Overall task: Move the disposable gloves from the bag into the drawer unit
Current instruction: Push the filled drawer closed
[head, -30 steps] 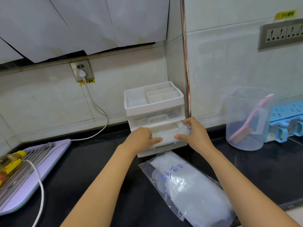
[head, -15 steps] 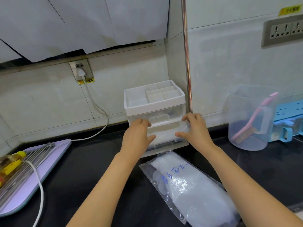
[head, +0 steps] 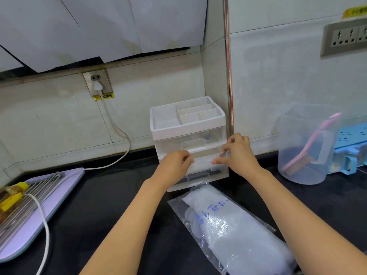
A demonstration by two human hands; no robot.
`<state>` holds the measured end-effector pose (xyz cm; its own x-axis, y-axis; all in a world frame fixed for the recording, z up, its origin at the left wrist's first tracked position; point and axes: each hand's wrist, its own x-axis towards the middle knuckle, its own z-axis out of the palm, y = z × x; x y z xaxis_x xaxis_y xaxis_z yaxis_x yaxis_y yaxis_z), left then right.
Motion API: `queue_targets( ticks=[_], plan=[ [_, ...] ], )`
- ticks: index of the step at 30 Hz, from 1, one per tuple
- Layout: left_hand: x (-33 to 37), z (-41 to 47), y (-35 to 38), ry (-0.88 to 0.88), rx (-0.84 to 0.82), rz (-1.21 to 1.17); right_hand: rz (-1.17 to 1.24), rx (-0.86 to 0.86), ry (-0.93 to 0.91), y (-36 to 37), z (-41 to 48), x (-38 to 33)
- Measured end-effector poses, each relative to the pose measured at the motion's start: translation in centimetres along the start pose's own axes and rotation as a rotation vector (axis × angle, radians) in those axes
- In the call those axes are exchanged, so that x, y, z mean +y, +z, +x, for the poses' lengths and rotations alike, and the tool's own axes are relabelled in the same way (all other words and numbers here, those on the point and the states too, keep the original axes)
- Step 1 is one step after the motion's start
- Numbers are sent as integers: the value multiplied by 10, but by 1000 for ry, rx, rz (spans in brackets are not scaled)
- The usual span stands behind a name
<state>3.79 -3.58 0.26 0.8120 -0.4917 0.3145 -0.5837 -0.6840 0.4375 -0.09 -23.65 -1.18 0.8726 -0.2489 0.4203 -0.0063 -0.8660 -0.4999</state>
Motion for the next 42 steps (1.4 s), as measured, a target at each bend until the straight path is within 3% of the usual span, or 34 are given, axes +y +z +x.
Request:
queue_targets(
  ticks=[5,11,16,19,25,30,35,42],
  plan=[
    [-3,5,-2,-29,8,88,0,-70,93,-4,6,-1],
    [-6,-1,-3,-13,-12,298,-134,-276,121,-15,16,-8],
    [-5,-2,-4,-26,160,378,36,-264,146,-10,15,-4],
    [-11,-7,-2,-40,272,306,226,-140,156,0,7,1],
    [-28,-16,6,24,473,191,348,111,100,11,-4,7],
    [-39,-21,12,-168,619,-68,401,133,135,16,2,13],
    [-45,-17,13,-332,535,-416,407,103,216,21,7,18],
    [-51,-11,13,-363,469,-503,275,57,280,28,11,18]
  ],
)
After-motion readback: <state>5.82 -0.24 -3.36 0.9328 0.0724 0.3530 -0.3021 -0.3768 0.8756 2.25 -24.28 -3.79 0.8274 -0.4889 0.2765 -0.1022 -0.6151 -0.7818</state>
